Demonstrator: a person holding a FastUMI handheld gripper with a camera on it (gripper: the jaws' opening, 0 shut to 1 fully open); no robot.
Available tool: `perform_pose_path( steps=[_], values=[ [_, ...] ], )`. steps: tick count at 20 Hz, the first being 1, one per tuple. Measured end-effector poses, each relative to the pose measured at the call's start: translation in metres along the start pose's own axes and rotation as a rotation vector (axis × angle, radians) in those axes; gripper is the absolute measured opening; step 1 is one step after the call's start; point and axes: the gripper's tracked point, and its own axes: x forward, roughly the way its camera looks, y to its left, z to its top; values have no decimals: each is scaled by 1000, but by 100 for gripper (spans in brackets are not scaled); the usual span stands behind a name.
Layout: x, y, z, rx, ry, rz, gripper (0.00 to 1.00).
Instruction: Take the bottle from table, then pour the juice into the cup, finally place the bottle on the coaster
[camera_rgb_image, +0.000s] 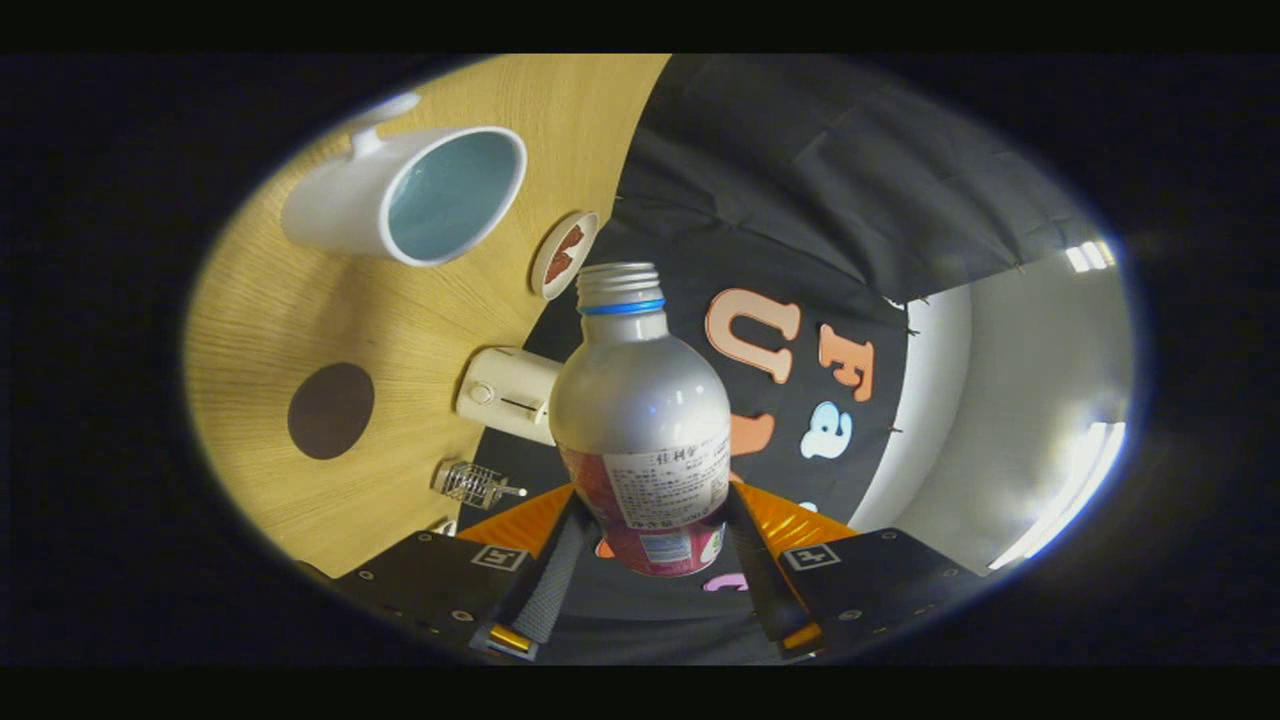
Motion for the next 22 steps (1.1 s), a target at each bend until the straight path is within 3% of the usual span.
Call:
perform_pose_path(
  steps=[4, 10, 22],
  values=[
    [-5, 14, 4, 140, 6, 72, 77],
    [-12, 50, 19, 528, 6, 253, 78],
    [7, 49, 6, 1187, 46, 328, 78]
  ],
)
